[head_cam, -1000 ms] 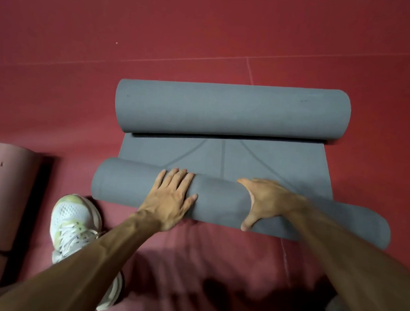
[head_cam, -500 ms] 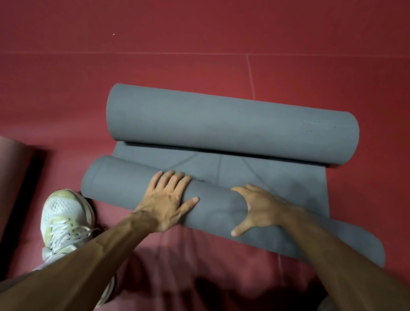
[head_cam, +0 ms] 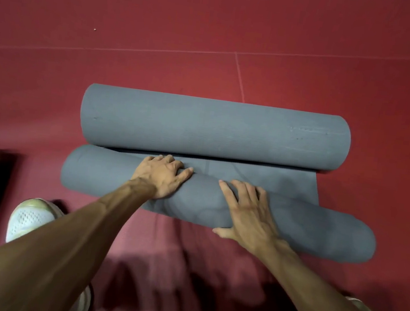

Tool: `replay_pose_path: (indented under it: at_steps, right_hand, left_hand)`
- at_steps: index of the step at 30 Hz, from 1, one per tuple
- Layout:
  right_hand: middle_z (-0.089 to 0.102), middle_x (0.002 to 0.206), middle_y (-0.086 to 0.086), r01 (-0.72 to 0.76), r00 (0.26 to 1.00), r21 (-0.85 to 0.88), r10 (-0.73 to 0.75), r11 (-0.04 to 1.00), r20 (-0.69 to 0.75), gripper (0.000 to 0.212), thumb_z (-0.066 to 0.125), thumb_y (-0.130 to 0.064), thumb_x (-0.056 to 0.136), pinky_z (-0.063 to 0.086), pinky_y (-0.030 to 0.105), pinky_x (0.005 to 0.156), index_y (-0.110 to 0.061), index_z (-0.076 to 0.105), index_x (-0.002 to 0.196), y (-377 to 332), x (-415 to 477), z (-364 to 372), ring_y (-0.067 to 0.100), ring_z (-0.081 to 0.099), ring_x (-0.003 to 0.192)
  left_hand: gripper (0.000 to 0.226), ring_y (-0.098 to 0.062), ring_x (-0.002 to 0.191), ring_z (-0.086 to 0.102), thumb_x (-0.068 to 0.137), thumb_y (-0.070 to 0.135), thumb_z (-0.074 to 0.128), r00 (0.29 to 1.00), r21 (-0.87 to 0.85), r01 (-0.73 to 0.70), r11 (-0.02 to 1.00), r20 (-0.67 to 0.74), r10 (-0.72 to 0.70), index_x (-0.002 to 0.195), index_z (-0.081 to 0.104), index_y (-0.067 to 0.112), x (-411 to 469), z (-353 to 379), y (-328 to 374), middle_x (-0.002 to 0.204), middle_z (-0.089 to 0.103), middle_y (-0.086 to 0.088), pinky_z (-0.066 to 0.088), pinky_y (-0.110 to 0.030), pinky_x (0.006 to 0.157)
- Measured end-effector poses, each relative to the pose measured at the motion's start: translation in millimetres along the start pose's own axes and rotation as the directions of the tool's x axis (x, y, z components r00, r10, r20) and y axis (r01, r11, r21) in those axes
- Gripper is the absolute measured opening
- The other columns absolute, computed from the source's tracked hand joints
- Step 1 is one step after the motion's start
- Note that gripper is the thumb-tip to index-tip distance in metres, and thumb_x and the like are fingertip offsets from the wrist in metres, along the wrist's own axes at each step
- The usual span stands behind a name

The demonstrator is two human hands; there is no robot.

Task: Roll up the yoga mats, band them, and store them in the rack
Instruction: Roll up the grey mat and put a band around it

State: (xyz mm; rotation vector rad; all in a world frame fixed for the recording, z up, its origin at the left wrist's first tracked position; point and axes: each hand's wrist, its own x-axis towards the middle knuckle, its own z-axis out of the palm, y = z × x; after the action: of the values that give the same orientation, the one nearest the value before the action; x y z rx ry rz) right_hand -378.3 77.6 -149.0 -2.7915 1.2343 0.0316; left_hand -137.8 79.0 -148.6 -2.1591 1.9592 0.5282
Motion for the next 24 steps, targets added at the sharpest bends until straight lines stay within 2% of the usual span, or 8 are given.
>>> replay_pose_path:
  at_steps: [4,7,11,13,16,20,24]
  right_hand:
    - [0.057,0.125,0.013,-0.052,0.998,-0.026,0.052,0.998,0.026,0.121,0.083,-0.064,0.033,0.045,0.048,0.094,-0.012,0.043,0.135,-3.5,4.9,7.6,0.028,0.052,0.113]
    - [0.057,0.126,0.016,-0.088,0.995,-0.041,0.09,0.995,0.05,0.132,0.086,-0.062,0.023,0.045,0.05,0.096,-0.008,0.047,0.136,-4.0,10.5,12.8,0.031,0.055,0.114]
    - [0.06,0.11,0.013,-0.064,0.996,-0.057,0.067,0.996,0.065,0.128,0.086,-0.058,0.017,0.047,0.047,0.083,-0.009,0.047,0.129,6.2,23.5,7.2,0.032,0.059,0.093]
    - [0.059,0.108,0.012,-0.042,0.993,-0.033,0.045,0.999,0.108,0.124,0.084,-0.06,0.021,0.046,0.045,0.082,-0.009,0.051,0.129,12.3,30.6,-0.6,0.032,0.059,0.09]
    - [0.051,0.126,0.004,-0.003,0.978,-0.003,0.003,1.0,0.209,0.121,0.082,-0.062,0.04,0.034,0.042,0.097,-0.017,0.036,0.143,20.2,39.1,-13.1,0.029,0.051,0.11]
    - [0.047,0.128,-0.002,0.024,0.947,0.057,-0.041,0.998,0.319,0.118,0.079,-0.067,0.045,0.031,0.039,0.099,-0.024,0.029,0.143,29.4,42.3,-24.9,0.024,0.047,0.115]
    - [0.046,0.132,-0.002,0.029,0.892,0.102,-0.072,0.994,0.447,0.123,0.079,-0.069,0.044,0.032,0.04,0.103,-0.025,0.025,0.145,29.4,36.1,-26.0,0.023,0.045,0.122]
  left_hand:
    - [0.055,-0.022,0.127,0.045,0.095,0.06,0.024,0.999,-0.085,0.041,0.996,0.013,-0.04,0.128,0.055,0.029,16.6,-7.4,-0.4,0.136,0.049,-0.001,0.034,-0.04,0.103]
    - [0.051,-0.022,0.128,0.045,0.095,0.056,0.028,0.998,-0.14,0.063,0.988,0.011,-0.062,0.13,0.052,0.029,24.1,-11.2,-0.5,0.139,0.046,0.0,0.034,-0.04,0.103]
    - [0.049,-0.022,0.125,0.048,0.097,0.05,0.025,0.998,-0.104,0.042,0.994,-0.047,-0.047,0.13,0.053,0.025,25.5,-7.8,-3.6,0.135,0.05,-0.003,0.033,-0.039,0.104]
    - [0.061,-0.019,0.123,0.049,0.093,0.054,0.014,0.995,-0.074,0.025,0.997,-0.097,-0.033,0.125,0.057,0.025,20.4,-5.9,-8.2,0.131,0.053,-0.001,0.034,-0.038,0.103]
    - [0.087,-0.021,0.118,0.053,0.078,0.056,-0.008,0.99,-0.043,-0.001,0.999,-0.141,-0.005,0.121,0.061,0.023,6.8,-8.9,-12.9,0.126,0.058,-0.001,0.035,-0.036,0.102]
    - [0.088,-0.024,0.114,0.055,0.077,0.055,-0.011,0.988,0.01,0.027,1.0,-0.151,-0.025,0.126,0.057,0.026,-25.0,-11.2,-9.0,0.122,0.06,-0.003,0.032,-0.035,0.102]
    - [0.087,-0.025,0.115,0.054,0.077,0.055,-0.011,0.992,0.03,0.091,0.995,-0.089,-0.088,0.124,0.056,0.027,-47.0,-3.5,-0.4,0.122,0.06,-0.004,0.032,-0.034,0.101]
